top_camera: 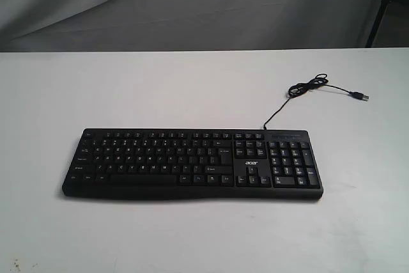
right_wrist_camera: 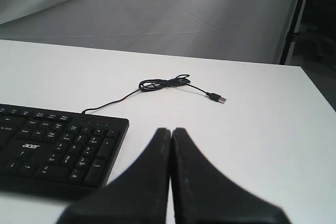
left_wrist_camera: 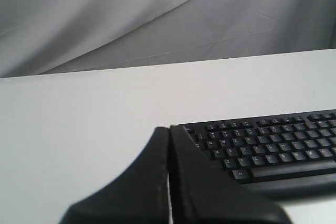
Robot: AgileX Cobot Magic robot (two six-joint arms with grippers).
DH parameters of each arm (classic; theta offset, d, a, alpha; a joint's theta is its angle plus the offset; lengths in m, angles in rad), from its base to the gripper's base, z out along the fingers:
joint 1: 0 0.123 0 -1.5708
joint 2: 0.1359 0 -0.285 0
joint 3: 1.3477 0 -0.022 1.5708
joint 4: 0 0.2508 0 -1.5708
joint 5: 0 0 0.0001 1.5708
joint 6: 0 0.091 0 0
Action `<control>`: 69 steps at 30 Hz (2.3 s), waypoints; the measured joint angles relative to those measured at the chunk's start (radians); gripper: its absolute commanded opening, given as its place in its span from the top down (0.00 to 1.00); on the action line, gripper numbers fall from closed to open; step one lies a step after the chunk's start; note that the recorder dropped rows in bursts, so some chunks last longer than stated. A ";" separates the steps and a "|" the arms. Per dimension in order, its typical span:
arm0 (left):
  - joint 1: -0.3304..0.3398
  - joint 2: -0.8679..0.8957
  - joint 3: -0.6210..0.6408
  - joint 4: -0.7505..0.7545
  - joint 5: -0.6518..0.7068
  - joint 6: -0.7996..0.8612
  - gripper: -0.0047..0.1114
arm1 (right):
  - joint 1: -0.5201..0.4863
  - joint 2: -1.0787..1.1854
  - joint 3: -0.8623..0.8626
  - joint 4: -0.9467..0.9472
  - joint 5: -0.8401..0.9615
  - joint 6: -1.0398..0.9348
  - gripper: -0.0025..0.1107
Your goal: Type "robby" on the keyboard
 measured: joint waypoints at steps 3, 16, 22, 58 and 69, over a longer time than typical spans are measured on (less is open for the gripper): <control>0.000 0.000 0.000 0.000 0.000 0.000 0.96 | 0.000 0.000 0.000 0.000 0.000 0.000 0.98; 0.000 0.000 0.000 0.000 0.000 0.000 0.96 | 0.000 0.000 0.000 0.006 0.000 0.000 0.98; 0.000 0.000 0.000 0.000 0.000 0.000 0.96 | 0.000 0.024 -0.212 -0.038 0.237 0.000 0.98; 0.000 0.000 0.000 0.000 0.000 0.000 0.96 | 0.749 1.568 -1.416 0.019 0.559 0.054 0.98; 0.000 0.000 0.000 0.000 0.000 0.000 0.96 | 0.764 1.949 -1.742 0.137 0.587 -0.132 0.98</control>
